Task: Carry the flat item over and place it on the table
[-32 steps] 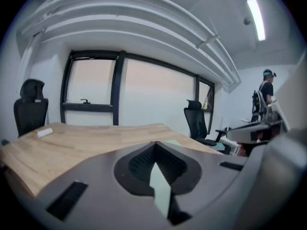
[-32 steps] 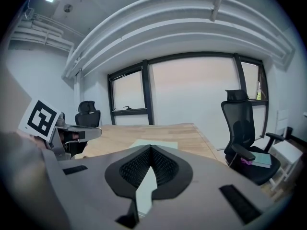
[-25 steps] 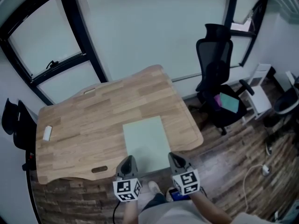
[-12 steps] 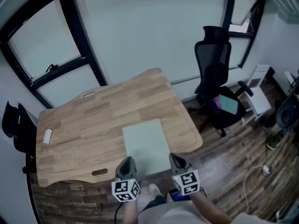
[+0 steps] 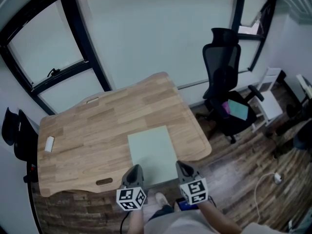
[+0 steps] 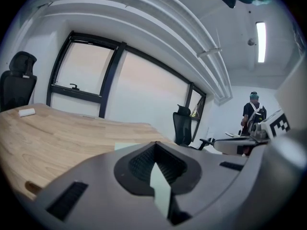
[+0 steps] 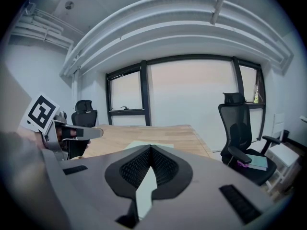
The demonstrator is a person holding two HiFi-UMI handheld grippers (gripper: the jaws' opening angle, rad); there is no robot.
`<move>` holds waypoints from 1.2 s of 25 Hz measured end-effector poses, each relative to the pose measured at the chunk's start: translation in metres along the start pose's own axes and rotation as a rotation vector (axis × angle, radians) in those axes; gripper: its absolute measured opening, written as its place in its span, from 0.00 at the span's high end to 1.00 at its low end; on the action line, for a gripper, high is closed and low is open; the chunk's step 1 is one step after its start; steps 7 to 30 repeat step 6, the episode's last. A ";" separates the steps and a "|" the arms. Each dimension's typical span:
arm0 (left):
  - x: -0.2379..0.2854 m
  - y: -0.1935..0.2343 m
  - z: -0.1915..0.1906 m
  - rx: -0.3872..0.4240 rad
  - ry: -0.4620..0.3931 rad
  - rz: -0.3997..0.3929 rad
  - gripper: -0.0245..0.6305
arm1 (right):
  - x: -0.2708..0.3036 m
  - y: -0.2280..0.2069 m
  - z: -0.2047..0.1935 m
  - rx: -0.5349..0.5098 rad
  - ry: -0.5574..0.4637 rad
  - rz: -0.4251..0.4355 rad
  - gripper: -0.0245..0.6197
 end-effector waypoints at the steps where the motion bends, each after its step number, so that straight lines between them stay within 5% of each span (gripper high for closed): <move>1: 0.001 0.001 0.000 -0.011 0.000 -0.001 0.96 | 0.001 0.000 0.000 0.000 -0.002 0.000 0.97; 30: 0.004 0.003 0.000 0.017 -0.002 0.025 0.96 | 0.004 -0.001 -0.002 0.005 -0.004 0.002 0.97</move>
Point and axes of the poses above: the fingertips, and each gripper's own axes: x forward along the fingers, y to its left, z out of its top, the point moved 10 cm from there along -x, backward along the fingers, and after that the axes turned 12 degrees about -y, right-handed, at the moved point
